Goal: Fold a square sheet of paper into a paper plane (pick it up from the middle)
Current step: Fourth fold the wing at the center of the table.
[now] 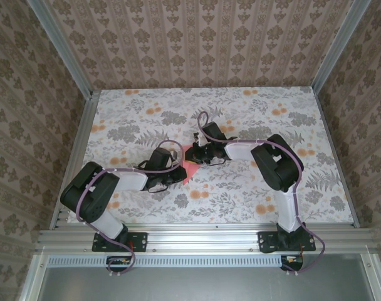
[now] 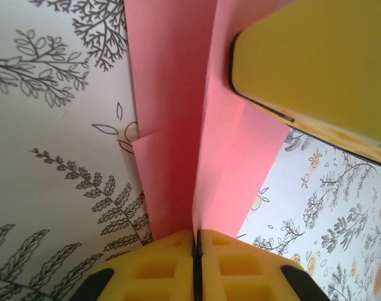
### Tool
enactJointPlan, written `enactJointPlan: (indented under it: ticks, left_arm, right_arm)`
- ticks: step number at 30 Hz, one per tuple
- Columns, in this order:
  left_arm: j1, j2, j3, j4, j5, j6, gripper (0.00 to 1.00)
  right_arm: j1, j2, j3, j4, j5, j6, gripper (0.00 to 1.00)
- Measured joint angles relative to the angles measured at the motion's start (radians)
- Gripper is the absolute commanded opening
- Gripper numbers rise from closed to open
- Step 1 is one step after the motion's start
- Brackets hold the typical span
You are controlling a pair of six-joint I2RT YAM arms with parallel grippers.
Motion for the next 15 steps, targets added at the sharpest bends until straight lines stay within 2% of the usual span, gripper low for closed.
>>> enactJointPlan:
  ticks: [8,10,15]
  left_arm:
    - [-0.005,-0.003,-0.01,0.016,-0.007,-0.006,0.02]
    - [-0.005,-0.01,-0.02,0.024,-0.014,-0.011,0.01]
    - [-0.003,-0.021,-0.044,0.055,-0.013,-0.024,0.0]
  right_arm:
    - [0.003,0.022,0.012,-0.001,-0.01,-0.001,0.14]
    - [-0.003,0.015,0.011,-0.002,-0.008,-0.001,0.18]
    - [-0.044,-0.084,-0.023,-0.019,0.007,-0.013,0.19]
